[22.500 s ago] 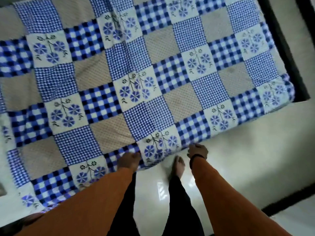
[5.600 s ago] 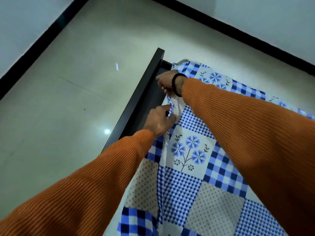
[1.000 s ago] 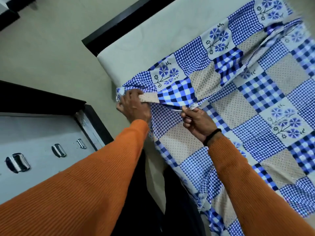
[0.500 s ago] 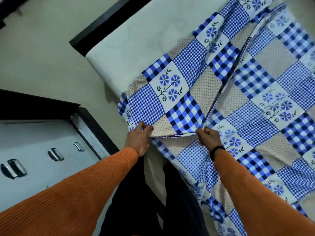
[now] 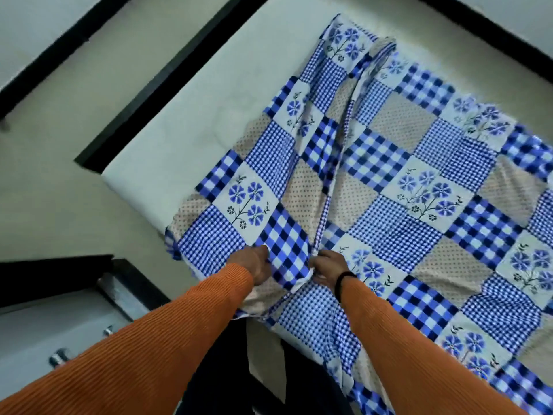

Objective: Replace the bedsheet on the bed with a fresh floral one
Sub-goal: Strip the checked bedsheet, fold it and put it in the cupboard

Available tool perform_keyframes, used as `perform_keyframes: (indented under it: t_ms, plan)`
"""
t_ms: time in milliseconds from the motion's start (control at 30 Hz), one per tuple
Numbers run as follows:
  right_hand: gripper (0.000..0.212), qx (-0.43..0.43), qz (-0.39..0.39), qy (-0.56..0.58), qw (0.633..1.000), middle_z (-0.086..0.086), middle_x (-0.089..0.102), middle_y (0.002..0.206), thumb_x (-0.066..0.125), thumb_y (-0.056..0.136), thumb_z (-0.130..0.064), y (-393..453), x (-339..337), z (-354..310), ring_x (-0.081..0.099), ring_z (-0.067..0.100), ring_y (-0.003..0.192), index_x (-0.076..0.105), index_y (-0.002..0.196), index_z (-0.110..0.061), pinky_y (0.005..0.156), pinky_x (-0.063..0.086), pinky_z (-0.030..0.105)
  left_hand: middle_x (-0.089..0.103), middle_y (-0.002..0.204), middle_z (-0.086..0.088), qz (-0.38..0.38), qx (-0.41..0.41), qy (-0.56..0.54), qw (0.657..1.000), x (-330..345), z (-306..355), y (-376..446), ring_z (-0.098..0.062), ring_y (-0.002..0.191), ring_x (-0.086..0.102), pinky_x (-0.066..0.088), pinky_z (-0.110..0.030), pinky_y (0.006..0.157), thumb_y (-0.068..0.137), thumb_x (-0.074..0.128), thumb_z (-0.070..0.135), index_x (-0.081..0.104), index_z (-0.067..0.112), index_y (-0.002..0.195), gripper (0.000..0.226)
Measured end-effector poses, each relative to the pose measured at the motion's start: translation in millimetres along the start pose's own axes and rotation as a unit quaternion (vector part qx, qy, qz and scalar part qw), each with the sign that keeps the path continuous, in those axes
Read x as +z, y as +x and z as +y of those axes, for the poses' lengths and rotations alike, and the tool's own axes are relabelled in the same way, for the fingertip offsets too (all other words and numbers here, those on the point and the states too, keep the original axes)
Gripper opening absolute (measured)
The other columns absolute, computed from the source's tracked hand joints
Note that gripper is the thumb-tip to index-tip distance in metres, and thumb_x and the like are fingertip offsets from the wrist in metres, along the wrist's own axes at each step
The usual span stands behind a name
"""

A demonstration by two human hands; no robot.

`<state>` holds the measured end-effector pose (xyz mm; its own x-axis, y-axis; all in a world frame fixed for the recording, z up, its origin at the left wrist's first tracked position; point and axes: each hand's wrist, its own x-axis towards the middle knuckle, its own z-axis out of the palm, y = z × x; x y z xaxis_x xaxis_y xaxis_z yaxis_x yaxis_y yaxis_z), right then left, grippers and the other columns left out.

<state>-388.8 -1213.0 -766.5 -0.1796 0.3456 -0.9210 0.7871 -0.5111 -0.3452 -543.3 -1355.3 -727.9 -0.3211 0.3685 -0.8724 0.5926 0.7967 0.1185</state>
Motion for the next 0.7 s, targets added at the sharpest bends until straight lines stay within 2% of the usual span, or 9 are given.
perform_keyframes:
  t_ms: [67, 133, 233, 300, 400, 467, 600, 667, 700]
  plan:
    - [0.016, 0.010, 0.022, 0.132, 0.991, 0.017, 0.059, 0.082, 0.066, 0.087, 0.004, 8.1, -7.5, -17.4, 0.057, 0.027, 0.067, 0.054, 0.089, -0.006, 0.052, 0.054, 0.029, 0.060, 0.135, -0.013, 0.023, 0.048, -0.062, 0.997, -17.0, 22.3, 19.2, -0.027, 0.090, 0.065, 0.055, -0.038, 0.081, 0.103, 0.048, 0.034, 0.043, 0.024, 0.147, 0.045]
    - [0.014, 0.015, 0.041, 0.183, 0.982, 0.013, 0.060, 0.073, 0.070, 0.088, 0.001, 23.6, -15.3, -41.7, 0.056, 0.026, 0.062, 0.057, 0.086, -0.004, 0.051, 0.055, 0.032, 0.066, 0.124, -0.013, 0.064, 0.096, -0.099, 0.988, -37.4, 43.0, 42.8, -0.028, 0.091, 0.067, 0.055, -0.036, 0.079, 0.101, 0.049, 0.032, 0.042, 0.025, 0.147, 0.047]
    - [0.024, 0.005, 0.038, 0.224, 0.974, 0.016, 0.075, 0.098, 0.083, 0.074, -0.010, 56.2, -27.8, -86.6, 0.071, 0.032, 0.078, 0.071, 0.094, -0.003, 0.076, 0.063, 0.051, 0.066, 0.117, -0.012, 0.127, 0.158, -0.130, 0.971, -73.8, 75.0, 77.7, -0.029, 0.098, 0.066, 0.056, -0.042, 0.086, 0.099, 0.053, 0.028, 0.044, 0.027, 0.143, 0.046]
    - [0.014, -0.018, 0.048, 0.231, 0.972, 0.017, 0.075, 0.094, 0.082, 0.075, -0.009, 84.5, -38.7, -125.7, 0.071, 0.032, 0.081, 0.073, 0.086, -0.005, 0.083, 0.060, 0.057, 0.064, 0.122, -0.012, 0.168, 0.181, -0.141, 0.958, -105.9, 97.6, 107.4, -0.029, 0.099, 0.064, 0.056, -0.043, 0.087, 0.100, 0.054, 0.030, 0.045, 0.027, 0.143, 0.044]
    - [0.022, -0.050, 0.072, 0.233, 0.969, 0.009, 0.069, 0.077, 0.079, 0.087, -0.024, 119.1, -64.5, -199.6, 0.066, 0.028, 0.074, 0.073, 0.094, -0.004, 0.076, 0.061, 0.046, 0.063, 0.120, -0.006, 0.214, 0.217, -0.111, 0.946, -158.6, 132.6, 148.4, -0.026, 0.099, 0.064, 0.057, -0.042, 0.083, 0.097, 0.056, 0.054, 0.046, 0.032, 0.139, 0.048]
    - [0.035, -0.062, 0.094, 0.227, 0.967, 0.008, 0.070, 0.086, 0.076, 0.088, -0.042, 144.0, -84.4, -251.0, 0.067, 0.028, 0.079, 0.072, 0.096, -0.008, 0.076, 0.061, 0.045, 0.064, 0.115, -0.001, 0.251, 0.235, -0.068, 0.937, -193.9, 155.6, 173.6, -0.023, 0.097, 0.064, 0.056, -0.038, 0.080, 0.091, 0.057, 0.067, 0.052, 0.030, 0.132, 0.055]
    - [0.035, -0.120, 0.070, 0.239, 0.961, 0.005, 0.065, 0.074, 0.076, 0.089, -0.042, 176.5, -130.4, -340.1, 0.063, 0.021, 0.061, 0.066, 0.084, -0.008, 0.057, 0.054, 0.035, 0.066, 0.095, -0.004, 0.297, 0.220, -0.043, 0.928, -242.6, 197.1, 220.0, -0.026, 0.083, 0.066, 0.058, -0.040, 0.070, 0.086, 0.053, 0.077, 0.061, 0.021, 0.100, 0.058]
    - [0.040, -0.136, 0.064, 0.223, 0.963, 0.001, 0.058, 0.079, 0.080, 0.086, -0.042, 185.7, -149.8, -375.9, 0.058, 0.021, 0.068, 0.063, 0.102, -0.010, 0.068, 0.055, 0.038, 0.066, 0.103, -0.008, 0.274, 0.183, -0.024, 0.944, -260.0, 212.7, 239.2, -0.030, 0.088, 0.066, 0.059, -0.044, 0.074, 0.086, 0.050, 0.080, 0.062, 0.017, 0.110, 0.068]
    - [0.050, -0.143, 0.066, 0.211, 0.965, 0.003, 0.061, 0.091, 0.081, 0.085, -0.043, 190.2, -156.7, -391.3, 0.061, 0.024, 0.080, 0.061, 0.117, -0.011, 0.078, 0.058, 0.042, 0.066, 0.110, -0.011, 0.259, 0.166, -0.016, 0.951, -268.2, 219.4, 247.0, -0.032, 0.093, 0.066, 0.058, -0.046, 0.078, 0.086, 0.050, 0.080, 0.059, 0.015, 0.119, 0.073]
